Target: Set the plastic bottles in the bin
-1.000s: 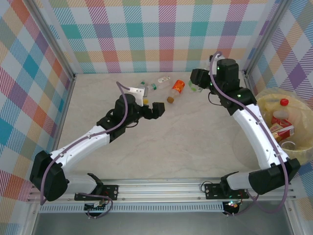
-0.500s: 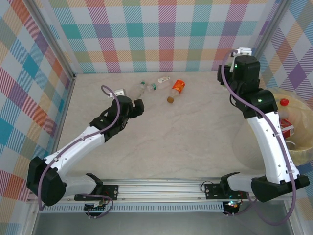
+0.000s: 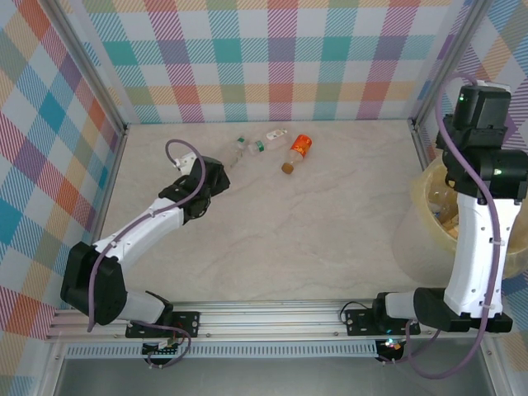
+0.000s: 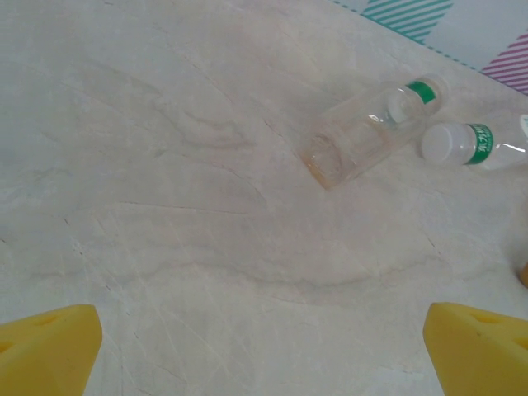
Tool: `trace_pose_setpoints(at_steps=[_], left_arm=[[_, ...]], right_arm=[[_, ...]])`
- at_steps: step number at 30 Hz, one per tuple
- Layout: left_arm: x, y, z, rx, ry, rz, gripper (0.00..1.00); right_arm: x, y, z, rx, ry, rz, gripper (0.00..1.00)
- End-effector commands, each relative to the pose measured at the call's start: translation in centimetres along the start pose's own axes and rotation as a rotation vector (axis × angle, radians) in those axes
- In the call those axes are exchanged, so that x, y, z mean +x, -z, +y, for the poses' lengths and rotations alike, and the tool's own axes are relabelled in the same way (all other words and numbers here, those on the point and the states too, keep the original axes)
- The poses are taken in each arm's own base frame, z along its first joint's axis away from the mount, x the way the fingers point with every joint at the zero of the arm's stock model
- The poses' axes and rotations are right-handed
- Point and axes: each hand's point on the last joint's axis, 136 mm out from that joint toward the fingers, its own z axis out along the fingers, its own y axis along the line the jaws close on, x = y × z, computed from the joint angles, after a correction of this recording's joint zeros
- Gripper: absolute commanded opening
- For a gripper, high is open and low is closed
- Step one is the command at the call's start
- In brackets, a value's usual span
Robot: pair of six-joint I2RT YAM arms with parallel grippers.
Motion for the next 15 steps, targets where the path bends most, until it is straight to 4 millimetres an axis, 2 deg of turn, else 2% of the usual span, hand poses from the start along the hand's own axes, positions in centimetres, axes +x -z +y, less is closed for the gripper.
trace_pose_setpoints(at_steps=[1, 4, 6, 10, 15], left_arm=[[-1.4, -0.1, -0.2, -0.013, 0.04, -0.023, 1.0], [-1.6, -0.1, -0.5, -0.009, 0.041, -0.017, 1.0], [-1.9, 0.1, -0.8, -0.002, 0.039, -0.018, 1.0], [-2.2, 0.2, -1.0, 0.003, 0.04, -0.017, 1.0], [-2.2, 0.4, -1.0, 0.005, 0.057, -0.006, 1.0]], right_arm=[[2.8, 0.5, -3.1, 0.123, 0.048, 0.128, 0.5], [3.9, 0.1, -5.7, 0.212, 0.001, 0.172, 0.51], [4.5, -0.2, -6.8, 0.228, -0.037, 0.194, 0.5], [6.2, -1.5, -6.4, 0.172, -0.062, 0.286, 0.5], [8.4, -3.2, -4.8, 0.093, -0.032, 0.422, 0.5]])
